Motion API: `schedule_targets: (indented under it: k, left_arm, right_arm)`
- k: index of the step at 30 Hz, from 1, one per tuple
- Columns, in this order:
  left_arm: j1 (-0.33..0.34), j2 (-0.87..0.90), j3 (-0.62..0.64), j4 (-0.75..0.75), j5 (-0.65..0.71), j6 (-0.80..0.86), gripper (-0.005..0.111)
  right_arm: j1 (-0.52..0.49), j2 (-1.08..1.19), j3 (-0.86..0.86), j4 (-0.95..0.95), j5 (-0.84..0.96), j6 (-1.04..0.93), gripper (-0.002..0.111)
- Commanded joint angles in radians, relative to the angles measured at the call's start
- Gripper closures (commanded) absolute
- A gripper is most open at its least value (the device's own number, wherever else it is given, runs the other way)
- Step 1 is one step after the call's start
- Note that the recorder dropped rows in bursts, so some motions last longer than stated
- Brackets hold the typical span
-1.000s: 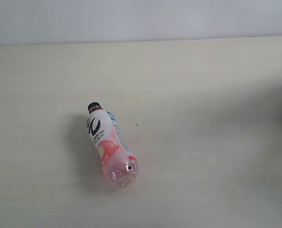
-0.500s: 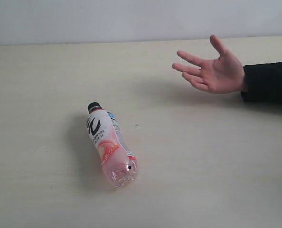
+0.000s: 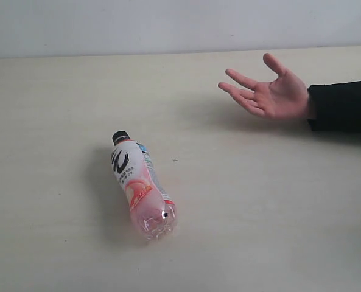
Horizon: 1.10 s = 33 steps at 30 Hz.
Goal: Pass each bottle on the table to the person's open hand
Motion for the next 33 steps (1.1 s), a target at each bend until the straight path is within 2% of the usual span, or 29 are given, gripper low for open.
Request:
schedule_targets:
  k: [1, 3, 8, 11, 14, 18, 21, 27, 30, 33]
  left_arm:
    - [-0.002, -0.003, 0.006, -0.007, -0.086, -0.039, 0.076]
    - [-0.002, -0.003, 0.006, 0.027, -0.086, -0.012, 0.106]
    - [0.000, 0.013, -0.003, 0.031, -0.164, -0.032, 0.103]
    - [0.036, 0.094, -0.067, 0.033, -0.127, -0.087, 0.103]
    - [0.125, 0.242, -0.150, 0.072, -0.029, -0.137, 0.103]
    - [0.260, 0.467, -0.276, 0.079, 0.126, -0.305, 0.103]
    - [0.307, 0.636, -0.391, 0.127, 0.278, -0.450, 0.103]
    - [0.329, 0.953, -0.579, 0.310, 0.527, -0.695, 0.102]
    - [0.329, 1.077, -0.658, 0.340, 0.620, -0.767, 0.102]
    - [0.329, 1.179, -0.732, 0.348, 0.657, -0.866, 0.102]
  right_arm:
    - [0.000, -0.004, 0.005, -0.007, -0.010, 0.000, 0.108]
    - [0.000, -0.004, 0.005, -0.007, -0.010, 0.000, 0.108]
    - [0.000, -0.004, 0.005, -0.007, -0.010, 0.000, 0.108]
    - [0.000, -0.004, 0.005, -0.007, -0.010, 0.000, 0.108]
    - [0.000, -0.004, 0.005, -0.007, -0.010, 0.000, 0.108]
    - [0.000, -0.004, 0.005, -0.007, -0.010, 0.000, 0.108]
    - [0.000, -0.004, 0.005, -0.007, -0.010, 0.000, 0.108]
    - [0.000, -0.004, 0.005, -0.007, -0.010, 0.000, 0.108]
    - [0.000, -0.004, 0.005, -0.007, -0.010, 0.000, 0.108]
    - [0.000, -0.004, 0.005, -0.007, -0.010, 0.000, 0.108]
